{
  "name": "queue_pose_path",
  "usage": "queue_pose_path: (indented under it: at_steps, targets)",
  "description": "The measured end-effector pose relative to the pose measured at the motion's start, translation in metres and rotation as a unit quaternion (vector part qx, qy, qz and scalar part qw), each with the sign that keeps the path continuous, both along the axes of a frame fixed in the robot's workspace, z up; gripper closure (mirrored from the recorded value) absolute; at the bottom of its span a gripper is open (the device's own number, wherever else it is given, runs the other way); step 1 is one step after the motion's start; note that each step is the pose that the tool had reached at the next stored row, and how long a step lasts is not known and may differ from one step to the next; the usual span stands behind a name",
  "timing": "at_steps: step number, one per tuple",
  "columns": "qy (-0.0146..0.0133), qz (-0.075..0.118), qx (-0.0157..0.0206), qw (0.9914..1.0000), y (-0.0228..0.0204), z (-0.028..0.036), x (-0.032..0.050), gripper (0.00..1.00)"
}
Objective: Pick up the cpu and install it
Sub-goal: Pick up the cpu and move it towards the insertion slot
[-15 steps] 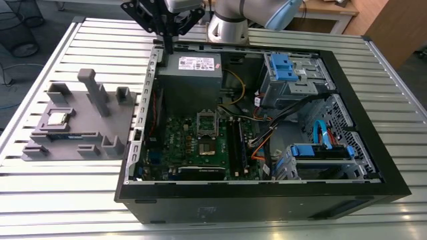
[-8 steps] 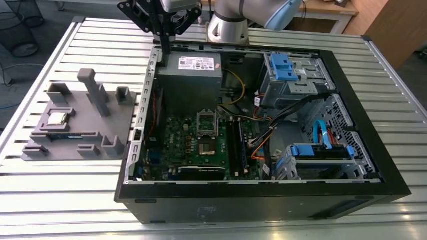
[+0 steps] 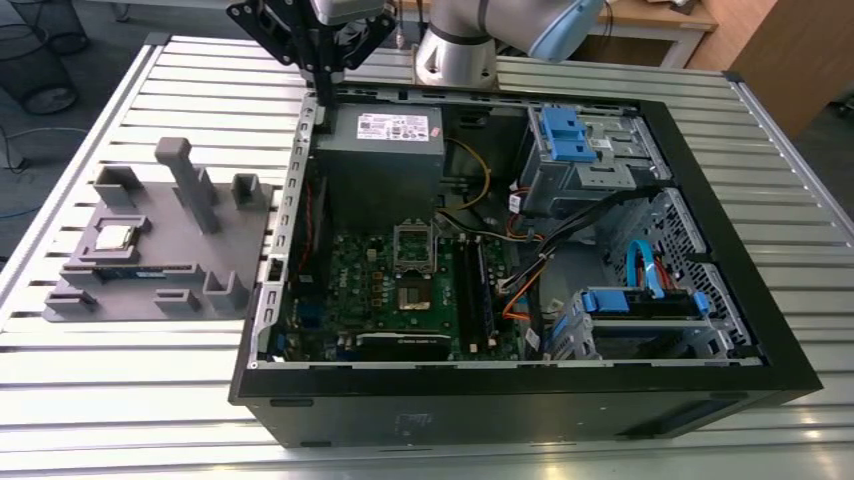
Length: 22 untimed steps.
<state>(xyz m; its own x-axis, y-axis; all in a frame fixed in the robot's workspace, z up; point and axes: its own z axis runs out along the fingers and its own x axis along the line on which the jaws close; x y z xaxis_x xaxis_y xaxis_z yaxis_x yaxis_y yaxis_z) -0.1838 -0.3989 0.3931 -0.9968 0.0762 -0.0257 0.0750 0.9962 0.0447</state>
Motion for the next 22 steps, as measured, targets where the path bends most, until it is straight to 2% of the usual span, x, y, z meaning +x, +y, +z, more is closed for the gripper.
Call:
queue_pose_path:
  at_steps: [22]
  targets:
    - [0.0000,0.000,0.0000,1.00000,0.0000,-0.0001,-0.0161,0.89]
